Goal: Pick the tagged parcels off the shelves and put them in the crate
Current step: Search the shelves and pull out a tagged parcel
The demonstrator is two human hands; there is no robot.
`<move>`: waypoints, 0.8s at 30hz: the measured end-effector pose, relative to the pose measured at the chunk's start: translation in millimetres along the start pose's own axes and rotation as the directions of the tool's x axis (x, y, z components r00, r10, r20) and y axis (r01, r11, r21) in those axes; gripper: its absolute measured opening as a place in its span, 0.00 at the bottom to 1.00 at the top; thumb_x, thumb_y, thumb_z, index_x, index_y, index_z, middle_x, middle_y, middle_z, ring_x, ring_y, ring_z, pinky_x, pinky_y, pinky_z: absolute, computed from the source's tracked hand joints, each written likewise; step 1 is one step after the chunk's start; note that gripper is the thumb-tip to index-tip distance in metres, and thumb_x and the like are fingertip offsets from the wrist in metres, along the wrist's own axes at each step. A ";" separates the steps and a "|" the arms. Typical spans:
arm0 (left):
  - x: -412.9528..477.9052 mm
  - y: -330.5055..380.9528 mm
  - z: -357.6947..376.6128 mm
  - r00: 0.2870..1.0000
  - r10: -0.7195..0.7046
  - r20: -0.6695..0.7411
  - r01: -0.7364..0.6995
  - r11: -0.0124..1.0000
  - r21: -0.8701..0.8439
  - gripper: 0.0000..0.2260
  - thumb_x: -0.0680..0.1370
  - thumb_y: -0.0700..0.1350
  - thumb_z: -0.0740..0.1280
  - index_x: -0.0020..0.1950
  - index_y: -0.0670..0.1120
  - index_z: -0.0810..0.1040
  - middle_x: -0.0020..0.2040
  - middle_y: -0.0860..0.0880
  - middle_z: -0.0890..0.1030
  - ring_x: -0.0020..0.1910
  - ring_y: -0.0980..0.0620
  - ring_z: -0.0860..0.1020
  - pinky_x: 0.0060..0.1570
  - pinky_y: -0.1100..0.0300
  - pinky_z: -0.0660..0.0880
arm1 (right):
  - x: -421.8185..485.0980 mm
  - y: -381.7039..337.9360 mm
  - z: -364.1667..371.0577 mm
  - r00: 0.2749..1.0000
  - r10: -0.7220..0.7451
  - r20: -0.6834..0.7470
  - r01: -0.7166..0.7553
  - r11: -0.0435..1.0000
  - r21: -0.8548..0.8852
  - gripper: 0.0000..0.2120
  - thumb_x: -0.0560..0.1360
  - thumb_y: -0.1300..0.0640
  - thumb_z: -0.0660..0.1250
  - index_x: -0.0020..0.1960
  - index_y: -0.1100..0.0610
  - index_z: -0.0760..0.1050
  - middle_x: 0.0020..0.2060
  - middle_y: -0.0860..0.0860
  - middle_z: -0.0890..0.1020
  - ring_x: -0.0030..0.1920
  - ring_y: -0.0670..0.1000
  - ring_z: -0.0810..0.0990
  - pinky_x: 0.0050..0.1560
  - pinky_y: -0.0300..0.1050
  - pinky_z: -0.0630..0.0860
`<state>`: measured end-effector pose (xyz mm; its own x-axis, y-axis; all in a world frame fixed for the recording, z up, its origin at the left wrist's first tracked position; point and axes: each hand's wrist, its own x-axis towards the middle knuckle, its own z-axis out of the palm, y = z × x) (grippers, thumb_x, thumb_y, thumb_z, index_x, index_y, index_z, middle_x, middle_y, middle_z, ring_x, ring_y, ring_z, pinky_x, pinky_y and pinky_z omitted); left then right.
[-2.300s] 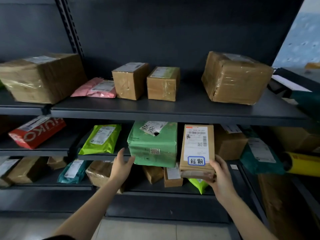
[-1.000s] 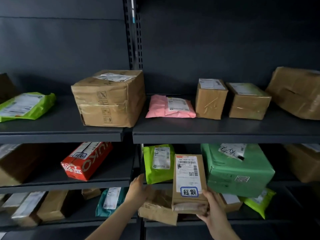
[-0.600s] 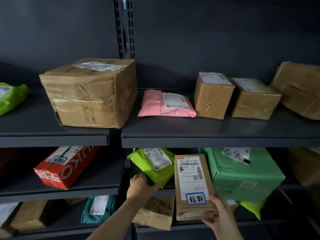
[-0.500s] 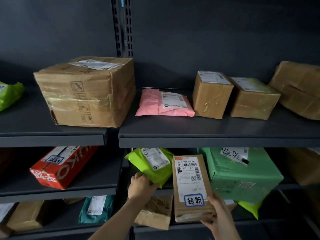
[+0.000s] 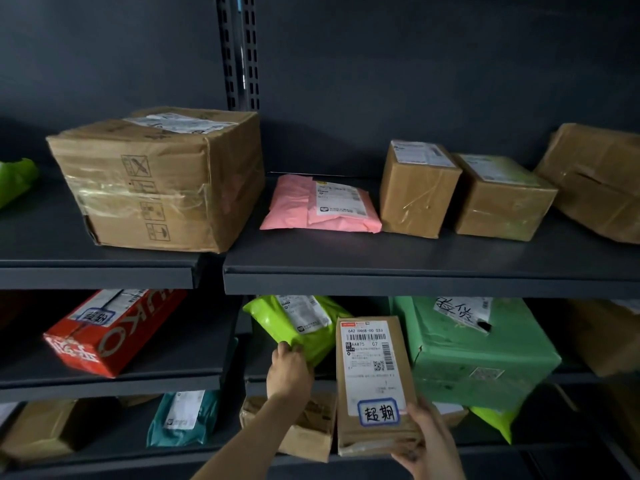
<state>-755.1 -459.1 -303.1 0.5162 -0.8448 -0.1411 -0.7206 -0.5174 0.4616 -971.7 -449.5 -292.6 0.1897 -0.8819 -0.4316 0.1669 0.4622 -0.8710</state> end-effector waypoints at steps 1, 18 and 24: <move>-1.4 -3.2 -0.9 1.000 0.011 -0.008 -0.011 1.000 -0.021 0.11 0.79 0.40 0.59 0.60 0.40 0.71 0.60 0.43 0.69 0.61 0.43 0.69 0.55 0.52 0.72 | -0.2 0.9 0.3 1.000 0.009 0.007 -0.009 1.000 0.005 0.22 0.64 0.51 0.66 0.59 0.47 0.73 0.53 0.54 0.78 0.49 0.59 0.76 0.40 0.54 0.77; -33.9 -87.2 -43.3 0.996 0.092 -0.022 -0.091 0.995 0.039 0.06 0.76 0.35 0.57 0.44 0.46 0.67 0.52 0.40 0.81 0.50 0.39 0.78 0.42 0.52 0.71 | -23.6 1.8 11.8 0.998 0.061 0.006 -0.061 0.998 0.020 0.10 0.73 0.54 0.66 0.53 0.45 0.76 0.53 0.56 0.81 0.55 0.62 0.77 0.61 0.65 0.70; -32.7 -80.7 -48.1 1.000 0.012 0.017 -0.015 0.988 0.155 0.08 0.76 0.35 0.57 0.50 0.44 0.71 0.55 0.43 0.80 0.52 0.42 0.79 0.44 0.53 0.73 | -34.7 -5.4 13.9 0.999 0.038 0.001 -0.038 0.999 -0.030 0.26 0.62 0.50 0.68 0.60 0.48 0.73 0.57 0.57 0.78 0.58 0.64 0.74 0.61 0.66 0.70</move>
<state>-691.6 -383.2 -293.6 0.4994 -0.8532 -0.1505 -0.7910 -0.5199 0.3226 -965.7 -420.1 -269.7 0.1965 -0.8636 -0.4643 0.1308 0.4924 -0.8605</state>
